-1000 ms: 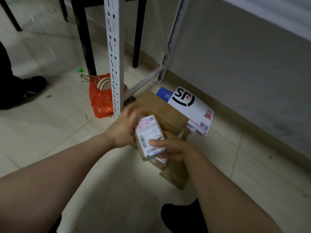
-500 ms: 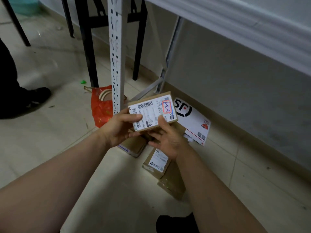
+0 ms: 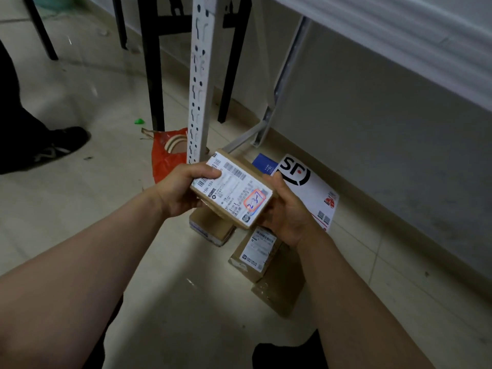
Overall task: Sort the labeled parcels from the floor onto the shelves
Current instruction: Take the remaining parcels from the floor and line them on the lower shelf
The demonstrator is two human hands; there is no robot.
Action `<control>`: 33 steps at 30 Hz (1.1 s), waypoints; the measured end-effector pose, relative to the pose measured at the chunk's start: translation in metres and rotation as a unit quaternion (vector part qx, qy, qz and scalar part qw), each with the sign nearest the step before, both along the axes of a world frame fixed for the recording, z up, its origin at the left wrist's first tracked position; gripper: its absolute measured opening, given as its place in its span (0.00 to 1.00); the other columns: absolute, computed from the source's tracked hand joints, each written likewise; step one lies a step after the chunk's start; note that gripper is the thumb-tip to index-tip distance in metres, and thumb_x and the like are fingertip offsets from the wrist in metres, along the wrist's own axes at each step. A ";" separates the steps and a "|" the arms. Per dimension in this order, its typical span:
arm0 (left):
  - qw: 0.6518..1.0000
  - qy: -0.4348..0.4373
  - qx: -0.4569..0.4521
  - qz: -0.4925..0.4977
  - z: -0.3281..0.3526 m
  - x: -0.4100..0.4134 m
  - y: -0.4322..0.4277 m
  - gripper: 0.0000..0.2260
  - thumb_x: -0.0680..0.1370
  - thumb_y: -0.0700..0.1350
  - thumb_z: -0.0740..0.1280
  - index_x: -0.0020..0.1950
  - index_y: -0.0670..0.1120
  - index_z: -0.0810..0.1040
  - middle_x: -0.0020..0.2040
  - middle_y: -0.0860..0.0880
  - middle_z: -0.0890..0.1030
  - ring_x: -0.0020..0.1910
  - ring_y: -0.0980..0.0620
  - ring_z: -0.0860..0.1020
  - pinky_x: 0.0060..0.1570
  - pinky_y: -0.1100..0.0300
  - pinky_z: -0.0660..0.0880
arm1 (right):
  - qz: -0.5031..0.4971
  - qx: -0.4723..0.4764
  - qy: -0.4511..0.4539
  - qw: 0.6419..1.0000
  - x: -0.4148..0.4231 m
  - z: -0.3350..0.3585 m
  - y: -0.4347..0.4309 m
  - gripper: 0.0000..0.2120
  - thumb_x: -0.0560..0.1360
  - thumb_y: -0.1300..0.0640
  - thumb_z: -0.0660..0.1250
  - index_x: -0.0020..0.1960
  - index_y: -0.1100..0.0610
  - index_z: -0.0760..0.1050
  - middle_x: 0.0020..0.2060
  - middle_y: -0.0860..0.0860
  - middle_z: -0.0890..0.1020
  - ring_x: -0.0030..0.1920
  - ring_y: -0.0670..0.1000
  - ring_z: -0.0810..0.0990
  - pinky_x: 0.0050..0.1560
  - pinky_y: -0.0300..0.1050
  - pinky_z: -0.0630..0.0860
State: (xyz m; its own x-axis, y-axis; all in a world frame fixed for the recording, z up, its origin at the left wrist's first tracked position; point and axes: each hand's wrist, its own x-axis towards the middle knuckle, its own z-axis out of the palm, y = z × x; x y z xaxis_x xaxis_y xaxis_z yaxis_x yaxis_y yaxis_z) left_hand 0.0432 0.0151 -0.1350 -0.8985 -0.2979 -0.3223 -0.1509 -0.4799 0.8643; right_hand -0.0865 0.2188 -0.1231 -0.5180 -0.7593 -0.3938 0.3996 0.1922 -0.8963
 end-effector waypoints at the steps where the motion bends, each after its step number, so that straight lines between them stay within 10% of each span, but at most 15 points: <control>1: 1.000 -0.001 -0.010 -0.017 -0.001 -0.001 -0.002 0.22 0.63 0.47 0.76 0.55 0.43 0.83 0.59 0.36 0.82 0.58 0.37 0.81 0.57 0.46 0.76 | 0.015 0.012 0.008 1.000 0.000 -0.001 -0.001 0.26 0.77 0.37 0.60 0.66 0.53 0.78 0.62 0.57 0.83 0.64 0.61 0.80 0.66 0.62 0.74; 8: 0.990 0.086 0.098 0.053 0.010 -0.019 0.007 0.33 0.71 0.38 0.73 0.73 0.42 0.65 0.46 0.49 0.79 0.48 0.42 0.84 0.49 0.50 0.79 | 0.029 0.037 0.032 0.998 0.004 0.006 0.011 0.25 0.76 0.49 0.66 0.70 0.60 0.73 0.63 0.61 0.81 0.64 0.64 0.79 0.65 0.62 0.74; 9: 0.978 0.127 0.148 0.067 0.011 -0.023 0.009 0.29 0.71 0.37 0.73 0.69 0.39 0.66 0.60 0.43 0.69 0.43 0.45 0.83 0.47 0.52 0.79 | 0.028 0.031 0.039 0.998 0.004 0.011 0.015 0.25 0.76 0.50 0.67 0.70 0.60 0.73 0.62 0.61 0.81 0.64 0.64 0.79 0.64 0.62 0.74; 11: 0.943 0.208 0.255 0.044 0.015 -0.030 0.016 0.18 0.69 0.38 0.76 0.50 0.45 0.70 0.42 0.41 0.82 0.45 0.47 0.80 0.57 0.50 0.76 | 0.010 0.017 0.056 0.998 0.005 0.022 0.026 0.28 0.73 0.49 0.70 0.70 0.59 0.74 0.62 0.62 0.81 0.64 0.66 0.78 0.66 0.65 0.73; 14: 0.918 0.241 0.315 0.000 0.037 -0.039 0.034 0.26 0.63 0.38 0.79 0.57 0.48 0.74 0.72 0.35 0.71 0.72 0.36 0.70 0.72 0.37 0.60 | -0.041 -0.002 0.082 0.996 0.004 0.050 0.051 0.30 0.69 0.48 0.72 0.69 0.58 0.76 0.61 0.63 0.82 0.62 0.66 0.80 0.61 0.62 0.76; 18: 0.937 0.265 0.199 -0.107 0.079 -0.041 0.072 0.47 0.59 0.41 0.82 0.75 0.45 0.67 0.69 0.35 0.74 0.68 0.35 0.73 0.67 0.34 0.67 | -0.092 -0.085 0.106 0.986 0.012 0.093 0.083 0.34 0.67 0.52 0.75 0.71 0.59 0.71 0.62 0.64 0.81 0.58 0.64 0.81 0.55 0.58 0.78; 23: 0.956 0.273 0.029 -0.101 0.126 -0.031 0.099 0.36 0.61 0.59 0.81 0.65 0.44 0.79 0.62 0.40 0.81 0.60 0.41 0.81 0.52 0.47 0.80 | -0.122 -0.150 0.159 0.968 0.012 0.143 0.094 0.48 0.61 0.48 0.84 0.73 0.61 0.67 0.65 0.65 0.78 0.60 0.63 0.80 0.57 0.60 0.78; 33: 0.877 0.432 -0.179 -0.110 0.240 -0.051 0.206 0.28 0.75 0.62 0.65 0.71 0.49 0.73 0.63 0.48 0.81 0.61 0.46 0.81 0.51 0.52 0.82 | -0.193 -0.124 0.393 0.891 0.026 0.233 0.193 0.31 0.75 0.60 0.70 0.75 0.51 0.63 0.65 0.58 0.78 0.64 0.61 0.80 0.60 0.63 0.79</control>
